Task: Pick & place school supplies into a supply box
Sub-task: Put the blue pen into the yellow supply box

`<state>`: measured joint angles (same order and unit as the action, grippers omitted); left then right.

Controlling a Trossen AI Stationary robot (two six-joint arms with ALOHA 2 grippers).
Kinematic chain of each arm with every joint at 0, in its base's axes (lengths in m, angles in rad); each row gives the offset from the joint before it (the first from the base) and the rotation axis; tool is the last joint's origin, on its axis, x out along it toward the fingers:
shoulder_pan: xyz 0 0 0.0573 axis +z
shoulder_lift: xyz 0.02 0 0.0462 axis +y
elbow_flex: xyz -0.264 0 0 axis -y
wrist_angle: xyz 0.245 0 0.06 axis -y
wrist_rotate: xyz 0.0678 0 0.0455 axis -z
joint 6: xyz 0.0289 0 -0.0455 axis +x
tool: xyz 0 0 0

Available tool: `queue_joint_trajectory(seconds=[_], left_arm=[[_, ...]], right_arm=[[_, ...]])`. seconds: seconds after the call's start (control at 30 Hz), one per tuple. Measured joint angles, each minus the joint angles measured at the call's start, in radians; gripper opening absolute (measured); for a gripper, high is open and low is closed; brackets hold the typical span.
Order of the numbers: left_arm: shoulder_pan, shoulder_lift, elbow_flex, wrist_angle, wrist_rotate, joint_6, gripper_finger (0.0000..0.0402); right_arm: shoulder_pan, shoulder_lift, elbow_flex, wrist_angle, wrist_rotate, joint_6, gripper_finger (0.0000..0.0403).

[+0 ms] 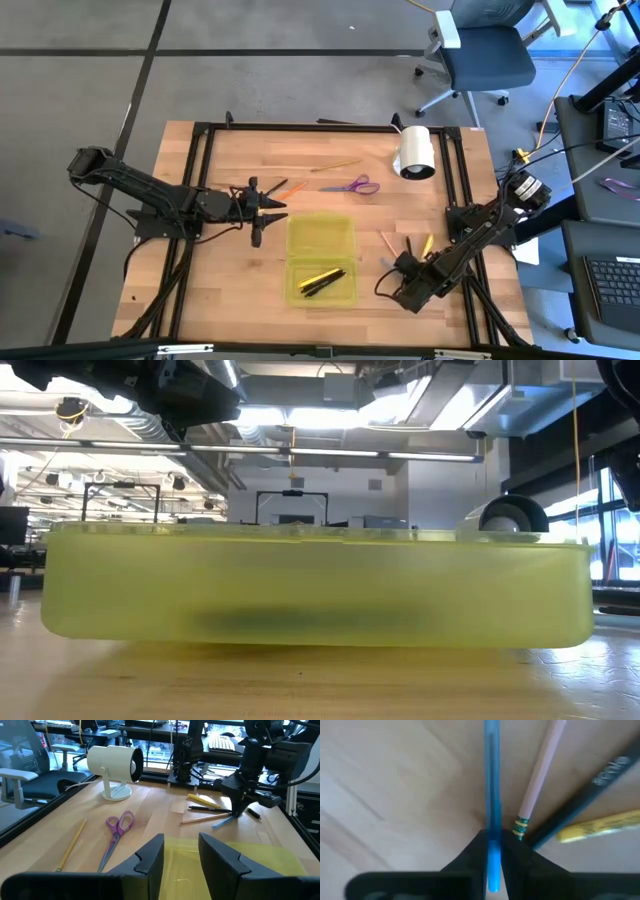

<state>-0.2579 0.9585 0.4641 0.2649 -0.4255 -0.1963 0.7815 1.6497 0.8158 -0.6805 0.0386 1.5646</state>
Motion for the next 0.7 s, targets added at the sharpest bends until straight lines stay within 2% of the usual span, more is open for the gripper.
queue_joint_trajectory(seconds=[0.1,0.3,0.53,0.7], left_arm=[[0.000,0.000,0.000,0.000,0.000,0.000,0.0112],[0.000,0.000,0.000,0.000,0.000,0.000,0.0114],[0.000,0.000,0.000,0.000,0.000,0.000,0.0113],[0.000,0.000,0.000,0.000,0.000,0.000,0.0112]], right_arm=[[0.000,0.000,0.000,-0.009,-0.002,0.001,0.0032],[0.000,0.000,-0.001,-0.008,-0.006,0.009,0.0051],[0.000,0.003,0.020,-0.010,-0.012,0.013,0.0034],[0.000,0.009,0.056,-0.009,-0.022,0.001,0.0037]])
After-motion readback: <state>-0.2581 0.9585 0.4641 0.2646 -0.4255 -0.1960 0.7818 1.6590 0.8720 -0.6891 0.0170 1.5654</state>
